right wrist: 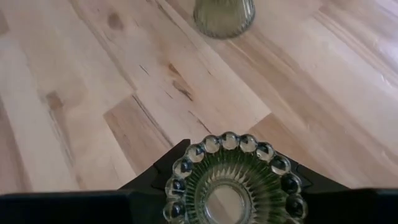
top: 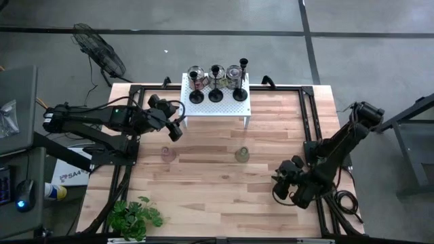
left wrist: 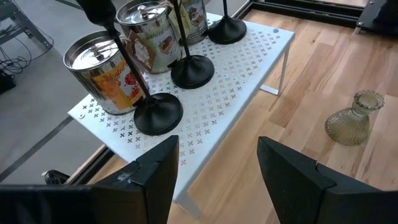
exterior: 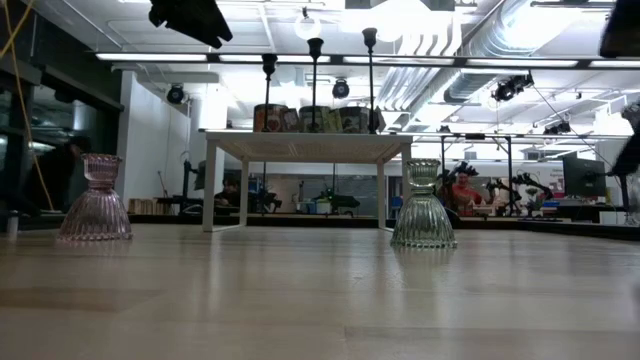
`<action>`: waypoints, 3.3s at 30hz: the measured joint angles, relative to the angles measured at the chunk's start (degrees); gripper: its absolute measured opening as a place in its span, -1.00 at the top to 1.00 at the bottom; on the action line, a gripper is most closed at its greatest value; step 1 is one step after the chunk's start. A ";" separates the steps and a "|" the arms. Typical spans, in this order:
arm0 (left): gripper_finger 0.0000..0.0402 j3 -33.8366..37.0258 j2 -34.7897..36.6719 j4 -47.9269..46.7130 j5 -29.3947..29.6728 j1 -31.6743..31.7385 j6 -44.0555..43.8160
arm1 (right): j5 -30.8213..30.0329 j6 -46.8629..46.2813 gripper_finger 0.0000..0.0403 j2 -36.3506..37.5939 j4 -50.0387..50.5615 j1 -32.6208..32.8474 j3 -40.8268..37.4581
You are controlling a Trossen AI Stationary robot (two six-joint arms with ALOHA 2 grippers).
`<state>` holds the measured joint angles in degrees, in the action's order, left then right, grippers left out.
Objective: Pick & Place candle stick holders
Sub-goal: Put the right transparent candle holder on the shelf
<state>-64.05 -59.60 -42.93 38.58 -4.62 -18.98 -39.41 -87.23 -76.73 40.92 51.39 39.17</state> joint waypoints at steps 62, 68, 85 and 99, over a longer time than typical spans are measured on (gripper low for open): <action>-0.05 0.00 6.61 0.08 -0.16 0.02 -2.20 | 28.00 73.38 0.32 4.46 -34.00 -67.90 15.84; -0.05 0.00 6.65 0.03 -0.56 0.02 -2.29 | 27.48 73.90 0.32 -2.81 -25.66 -67.92 24.75; -0.05 0.00 6.65 -0.75 -0.52 0.02 -2.32 | 25.15 72.52 0.32 -13.66 -24.32 -69.22 33.58; -0.05 0.00 6.67 -0.71 -0.54 0.02 -2.40 | 24.86 71.99 0.32 -14.48 -24.91 -69.89 33.53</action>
<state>-64.05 -52.93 -43.64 38.04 -4.60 -21.39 -14.55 -15.23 -91.21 16.01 -18.50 72.69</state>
